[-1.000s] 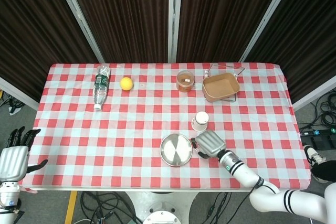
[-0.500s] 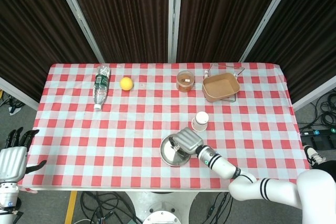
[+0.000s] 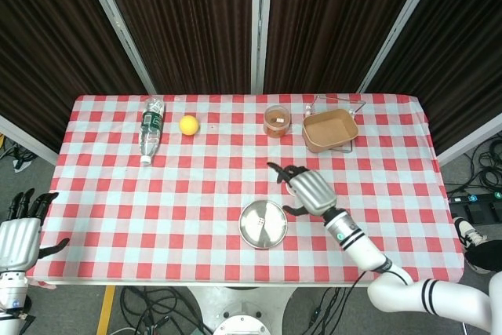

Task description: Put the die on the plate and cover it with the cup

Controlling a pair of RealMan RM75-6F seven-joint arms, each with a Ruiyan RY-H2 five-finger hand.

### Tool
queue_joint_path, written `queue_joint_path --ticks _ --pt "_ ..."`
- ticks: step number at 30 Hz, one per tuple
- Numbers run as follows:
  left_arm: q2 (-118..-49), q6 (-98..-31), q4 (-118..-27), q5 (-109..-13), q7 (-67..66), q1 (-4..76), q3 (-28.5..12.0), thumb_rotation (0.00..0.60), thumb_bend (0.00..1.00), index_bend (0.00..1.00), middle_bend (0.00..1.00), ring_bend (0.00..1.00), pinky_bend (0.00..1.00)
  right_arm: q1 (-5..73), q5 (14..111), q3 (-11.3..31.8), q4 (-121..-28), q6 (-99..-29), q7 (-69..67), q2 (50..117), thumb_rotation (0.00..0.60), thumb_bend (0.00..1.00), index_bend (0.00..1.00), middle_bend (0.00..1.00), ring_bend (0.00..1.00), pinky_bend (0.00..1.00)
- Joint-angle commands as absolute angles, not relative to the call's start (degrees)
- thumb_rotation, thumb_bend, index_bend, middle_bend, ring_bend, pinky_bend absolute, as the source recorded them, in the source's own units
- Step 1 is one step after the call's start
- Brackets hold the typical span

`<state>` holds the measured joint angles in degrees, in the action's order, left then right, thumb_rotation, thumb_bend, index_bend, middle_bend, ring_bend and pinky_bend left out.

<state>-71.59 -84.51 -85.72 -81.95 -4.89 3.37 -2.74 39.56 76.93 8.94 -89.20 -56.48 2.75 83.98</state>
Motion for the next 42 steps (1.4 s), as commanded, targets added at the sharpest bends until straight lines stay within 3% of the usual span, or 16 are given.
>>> queue_joint_path --ticks 1,4,17,31,35,39,42 --pt "-71.8 -84.4 -85.7 -81.9 -5.4 3.5 -2.8 0.6 0.08 0.16 0.16 0.02 0.03 35.5 74.6 11.0 -88.7 -57.9 -8.9 79.5 0.6 0.11 0.07 0.17 0.01 0.05" --pt "-71.9 -84.4 -85.8 -82.0 -5.6 3.6 -2.9 0.6 0.08 0.16 0.16 0.02 0.03 34.8 71.8 11.5 -86.5 -55.3 -15.1 79.3 0.6 0.1 0.07 0.13 0.0 0.0" --pt "-71.6 -84.1 -86.6 -81.9 -6.1 3.8 -2.7 0.6 0.08 0.16 0.16 0.02 0.03 38.1 67.2 12.7 -73.6 -41.7 -28.2 86.4 0.6 0.1 0.07 0.13 0.0 0.0" --pt "-71.9 -83.6 -86.1 -81.4 -5.8 3.8 -2.7 0.6 0.08 0.16 0.16 0.02 0.03 40.4 67.8 14.1 -67.2 -36.7 -33.7 90.6 0.6 0.15 0.17 0.17 0.0 0.0" --pt "-71.9 -83.4 -86.1 -81.3 -5.7 3.8 -2.7 0.6 0.08 0.16 0.16 0.02 0.03 41.0 67.4 14.4 -65.4 -36.1 -33.3 91.7 0.6 0.19 0.25 0.19 0.0 0.0" --pt "-71.8 -83.4 -86.1 -81.3 -5.7 3.9 -2.7 0.6 0.08 0.16 0.16 0.02 0.03 41.1 67.3 15.0 -64.3 -36.9 -33.1 92.8 0.6 0.3 0.44 0.23 0.0 0.0" --pt "-71.8 -83.4 -86.2 -81.2 -5.7 3.8 -2.7 0.6 0.08 0.16 0.16 0.02 0.03 40.4 68.7 15.1 -66.2 -38.9 -33.3 92.0 0.6 0.33 0.53 0.26 0.0 0.0"
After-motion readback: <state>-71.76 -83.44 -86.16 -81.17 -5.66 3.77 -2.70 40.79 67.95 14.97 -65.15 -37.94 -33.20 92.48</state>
